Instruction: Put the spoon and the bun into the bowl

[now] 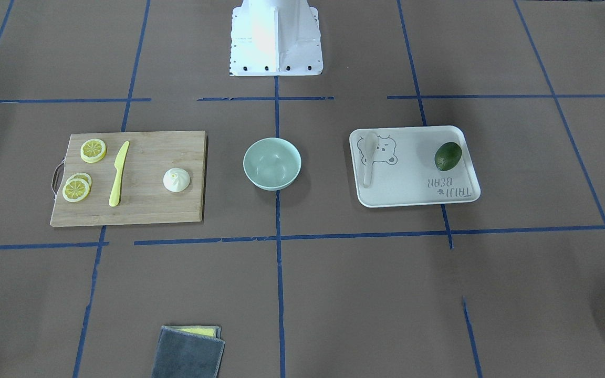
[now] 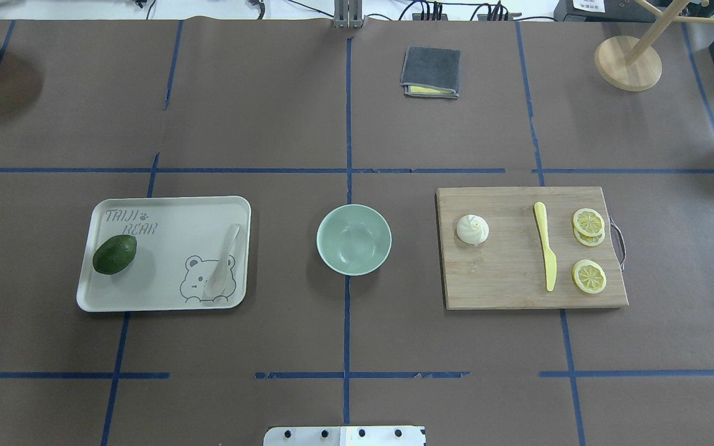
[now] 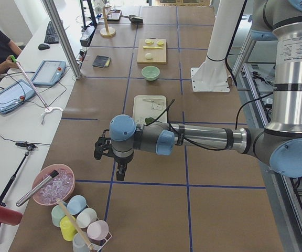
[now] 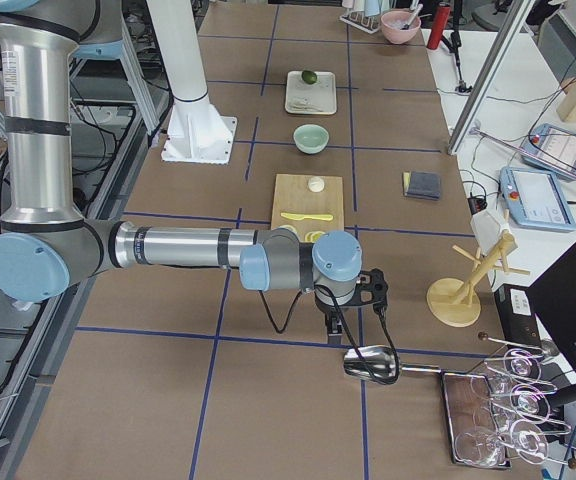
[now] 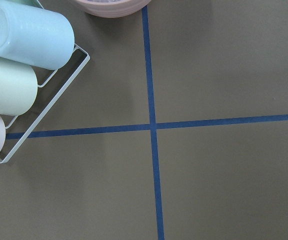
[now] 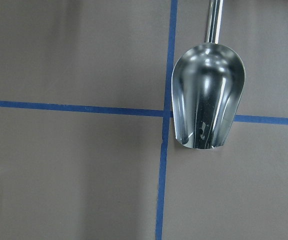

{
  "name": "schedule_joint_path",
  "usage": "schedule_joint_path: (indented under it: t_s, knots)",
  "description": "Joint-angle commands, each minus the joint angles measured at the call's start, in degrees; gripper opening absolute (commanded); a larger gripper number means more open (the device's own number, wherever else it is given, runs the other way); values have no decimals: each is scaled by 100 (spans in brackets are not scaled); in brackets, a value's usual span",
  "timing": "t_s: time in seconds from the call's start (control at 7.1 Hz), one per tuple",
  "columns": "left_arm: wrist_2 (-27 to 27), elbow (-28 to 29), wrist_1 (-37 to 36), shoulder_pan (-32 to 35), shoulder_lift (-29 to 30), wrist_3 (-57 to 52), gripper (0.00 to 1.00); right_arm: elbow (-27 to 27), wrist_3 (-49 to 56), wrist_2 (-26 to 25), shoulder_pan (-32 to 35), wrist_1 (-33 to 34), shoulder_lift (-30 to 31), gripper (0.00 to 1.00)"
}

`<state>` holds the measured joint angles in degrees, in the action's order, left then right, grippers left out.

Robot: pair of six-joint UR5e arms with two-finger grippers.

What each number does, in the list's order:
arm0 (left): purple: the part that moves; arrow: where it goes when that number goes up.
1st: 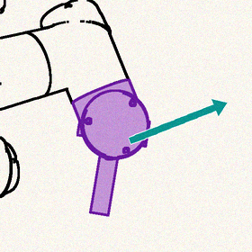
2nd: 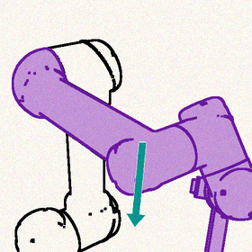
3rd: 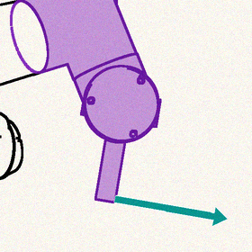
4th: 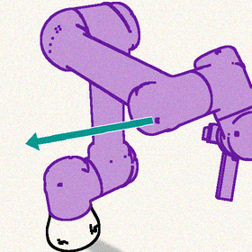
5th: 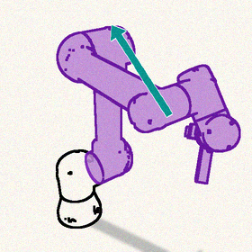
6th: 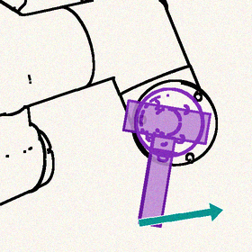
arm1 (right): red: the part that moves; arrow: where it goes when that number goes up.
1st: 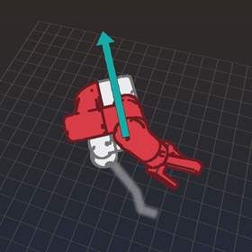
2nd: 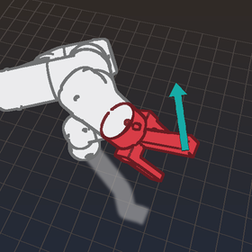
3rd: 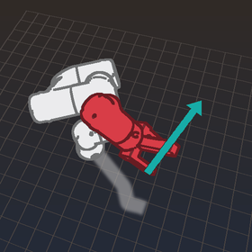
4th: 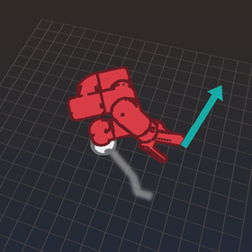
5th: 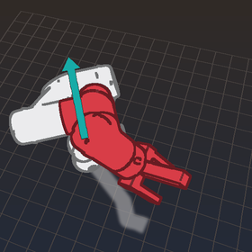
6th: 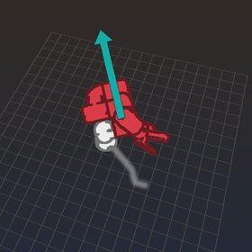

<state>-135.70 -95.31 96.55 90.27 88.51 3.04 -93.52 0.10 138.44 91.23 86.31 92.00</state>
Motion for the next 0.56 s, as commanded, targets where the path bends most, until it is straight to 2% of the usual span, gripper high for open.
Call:
schedule_joint_path:
  t_s: [0.0, 0.28, 0.42]
  knots:
    - [0, 4, 22, 0, 0, -5, 100, -17, -2, -1, 0, 0, -42, 100]
    - [0, -75, 109, -70, 79, -48, 100, -17, -10, -1, 0, 0, -77, 100]
    - [-9, -128, 649, -184, 88, -5, 100, -25, -10, -1, -17, -9, -95, 100]
